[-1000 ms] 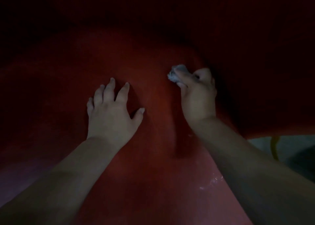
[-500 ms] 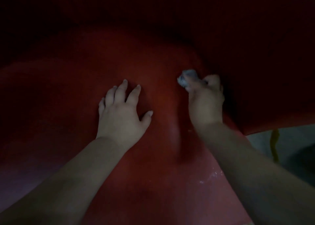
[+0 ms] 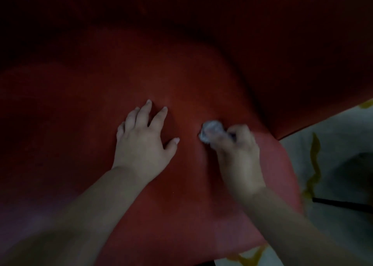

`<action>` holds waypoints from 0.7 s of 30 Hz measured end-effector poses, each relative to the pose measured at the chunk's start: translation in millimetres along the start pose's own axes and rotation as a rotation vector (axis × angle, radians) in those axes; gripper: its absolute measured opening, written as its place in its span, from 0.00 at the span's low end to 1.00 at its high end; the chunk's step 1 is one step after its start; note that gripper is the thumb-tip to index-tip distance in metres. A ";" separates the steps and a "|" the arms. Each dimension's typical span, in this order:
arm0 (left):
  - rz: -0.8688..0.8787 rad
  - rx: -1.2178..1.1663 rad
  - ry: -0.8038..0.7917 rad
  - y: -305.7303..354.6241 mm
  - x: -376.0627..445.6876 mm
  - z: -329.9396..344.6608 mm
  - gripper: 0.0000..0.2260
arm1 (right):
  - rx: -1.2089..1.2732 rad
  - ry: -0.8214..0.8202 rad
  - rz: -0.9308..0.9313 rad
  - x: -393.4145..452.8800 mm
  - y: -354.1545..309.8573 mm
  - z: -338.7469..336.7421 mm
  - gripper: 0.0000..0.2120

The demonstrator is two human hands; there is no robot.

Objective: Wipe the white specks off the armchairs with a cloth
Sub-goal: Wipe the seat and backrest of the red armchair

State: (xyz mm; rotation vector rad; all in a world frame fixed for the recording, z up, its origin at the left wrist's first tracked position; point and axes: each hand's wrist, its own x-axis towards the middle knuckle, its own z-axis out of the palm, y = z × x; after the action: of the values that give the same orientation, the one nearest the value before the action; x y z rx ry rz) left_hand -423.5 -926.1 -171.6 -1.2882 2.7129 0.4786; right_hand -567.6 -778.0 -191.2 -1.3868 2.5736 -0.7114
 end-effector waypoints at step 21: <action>0.008 0.004 -0.020 -5.9 -60.0 4.9 0.33 | 0.056 0.032 0.225 -25.4 0.5 -7.0 0.11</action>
State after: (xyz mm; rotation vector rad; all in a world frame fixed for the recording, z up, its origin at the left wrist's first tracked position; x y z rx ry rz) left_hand -380.9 -883.7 -164.3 -1.2653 2.7019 0.4838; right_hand -555.8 -754.6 -187.9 -1.0555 2.6549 -0.7665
